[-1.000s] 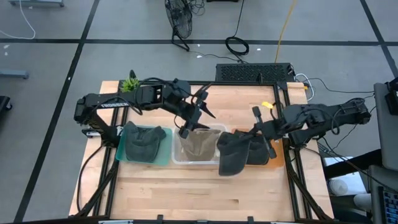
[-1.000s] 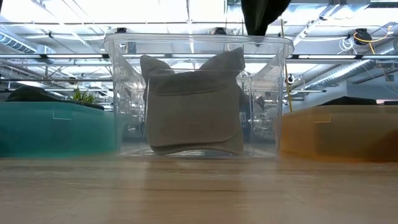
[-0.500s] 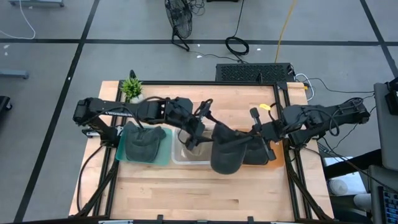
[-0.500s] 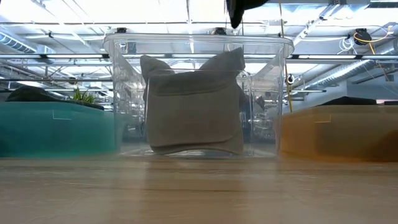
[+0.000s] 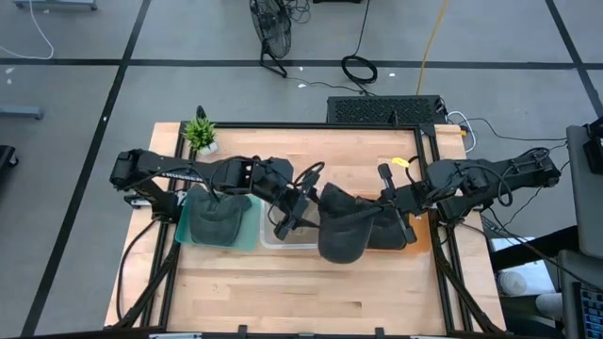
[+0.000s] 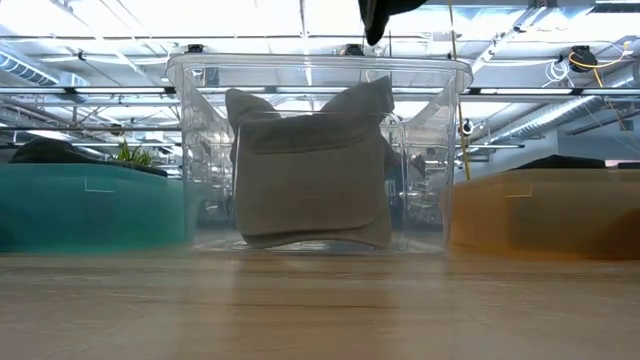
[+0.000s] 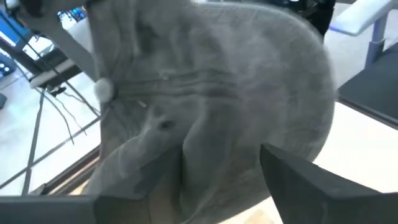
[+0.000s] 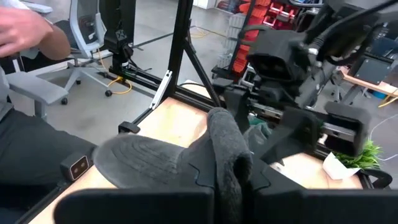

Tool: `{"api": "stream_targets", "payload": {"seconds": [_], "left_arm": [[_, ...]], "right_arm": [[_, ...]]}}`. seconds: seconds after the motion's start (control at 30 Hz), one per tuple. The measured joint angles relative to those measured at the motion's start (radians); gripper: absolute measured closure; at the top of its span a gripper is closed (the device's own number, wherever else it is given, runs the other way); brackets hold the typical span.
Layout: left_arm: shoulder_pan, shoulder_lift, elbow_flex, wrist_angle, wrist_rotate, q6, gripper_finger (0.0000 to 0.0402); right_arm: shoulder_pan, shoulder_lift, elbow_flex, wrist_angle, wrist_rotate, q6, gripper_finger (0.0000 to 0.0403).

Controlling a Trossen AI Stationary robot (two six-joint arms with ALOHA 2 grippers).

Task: Pick & Place hat
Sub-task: Put the black cap into the orange bin

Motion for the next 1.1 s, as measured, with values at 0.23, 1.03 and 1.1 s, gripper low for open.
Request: {"api": "stream_targets", "payload": {"seconds": [0.23, 1.03, 1.1], "left_arm": [[-0.004, 0.000, -0.038, 0.084, -0.001, -0.018, 0.0199], [0.009, 0.000, -0.045, 0.072, -0.060, -0.078, 0.0394], [0.004, 0.000, -0.045, 0.072, -0.075, -0.086, 0.0397]], "right_arm": [[0.000, 0.002, 0.000, 0.004, 0.000, 0.000, 0.0397], [-0.001, 0.004, -0.047, 0.029, 0.001, 0.058, 0.0377], [-0.002, 0.004, -0.047, 0.044, 0.001, 0.059, 0.0375]]}}
